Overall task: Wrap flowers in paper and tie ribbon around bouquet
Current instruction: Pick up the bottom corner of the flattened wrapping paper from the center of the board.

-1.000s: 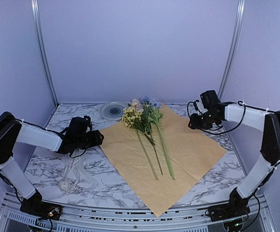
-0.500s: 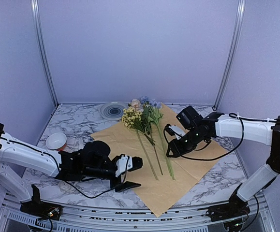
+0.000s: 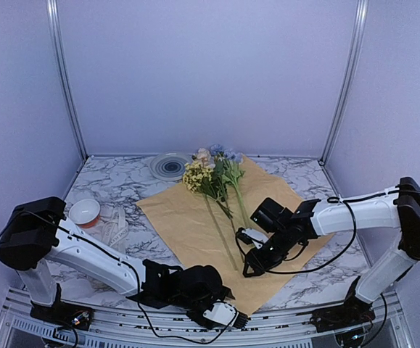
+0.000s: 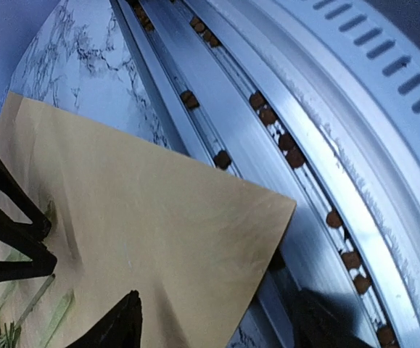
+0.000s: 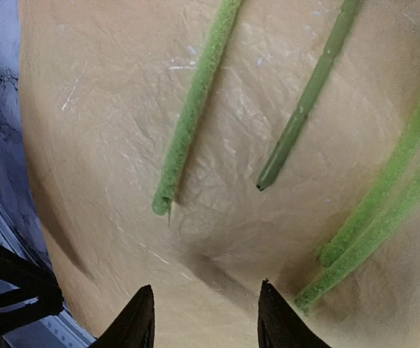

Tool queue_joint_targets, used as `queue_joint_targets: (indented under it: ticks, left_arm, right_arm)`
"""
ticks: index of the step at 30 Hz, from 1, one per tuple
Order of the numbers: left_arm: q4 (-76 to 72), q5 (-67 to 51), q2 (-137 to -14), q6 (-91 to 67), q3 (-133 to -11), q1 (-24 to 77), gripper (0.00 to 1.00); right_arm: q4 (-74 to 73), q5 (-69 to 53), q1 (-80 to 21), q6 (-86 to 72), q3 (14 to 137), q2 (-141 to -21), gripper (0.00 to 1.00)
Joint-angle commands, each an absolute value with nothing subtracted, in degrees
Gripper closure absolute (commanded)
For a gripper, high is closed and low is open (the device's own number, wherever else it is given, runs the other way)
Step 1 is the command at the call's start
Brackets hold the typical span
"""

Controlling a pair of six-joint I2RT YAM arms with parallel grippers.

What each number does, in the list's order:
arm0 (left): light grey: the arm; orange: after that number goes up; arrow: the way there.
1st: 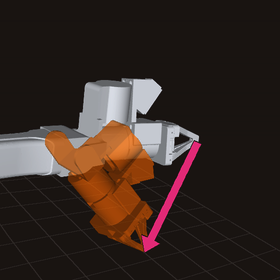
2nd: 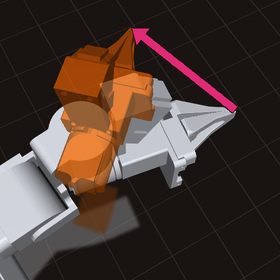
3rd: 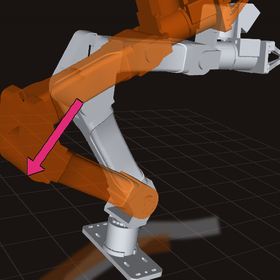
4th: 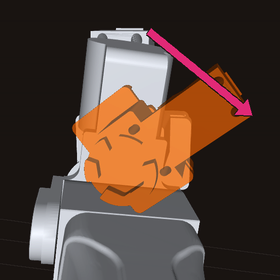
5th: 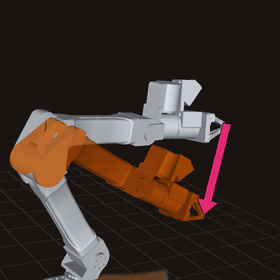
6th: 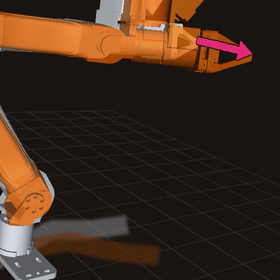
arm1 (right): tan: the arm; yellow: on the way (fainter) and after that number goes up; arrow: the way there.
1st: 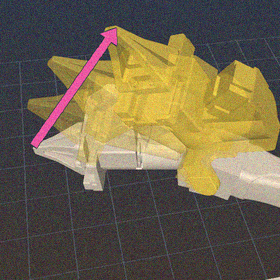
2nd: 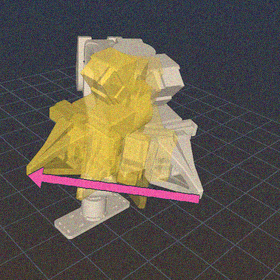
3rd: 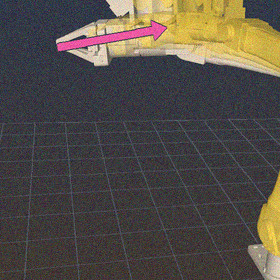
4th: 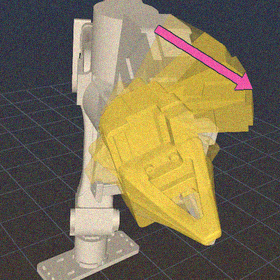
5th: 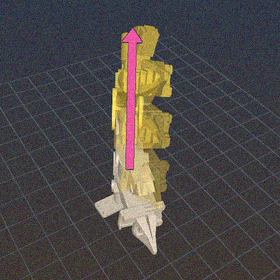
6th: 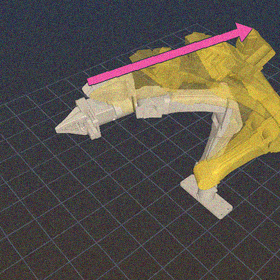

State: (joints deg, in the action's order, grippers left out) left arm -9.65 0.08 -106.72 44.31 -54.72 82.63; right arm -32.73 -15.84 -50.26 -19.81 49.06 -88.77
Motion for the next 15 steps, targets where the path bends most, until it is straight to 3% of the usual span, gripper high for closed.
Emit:
queue_joint_targets:
  ticks: [1, 5, 12, 15]
  left_arm:
    - [-10.16, 10.22, -110.94, 45.03, -57.28, 83.08, 0.36]
    - [-11.78, 10.22, -112.46, 45.43, -57.73, 83.07, 0.49]
    - [-15.55, 7.88, -110.73, 44.60, -56.85, 82.74, 0.93]
    - [-15.90, 7.42, -110.45, 43.50, -56.87, 82.46, 1.00]
  right_arm:
    - [-26.61, -17.92, -50.45, -21.38, 48.60, -88.24, 0.53]
    - [-26.25, -17.36, -50.41, -20.81, 49.32, -89.39, 0.54]
    - [-25.65, -18.76, -49.13, -19.17, 50.54, -91.33, 0.54]
    - [-25.74, -19.79, -48.56, -18.38, 50.80, -91.97, 0.54]
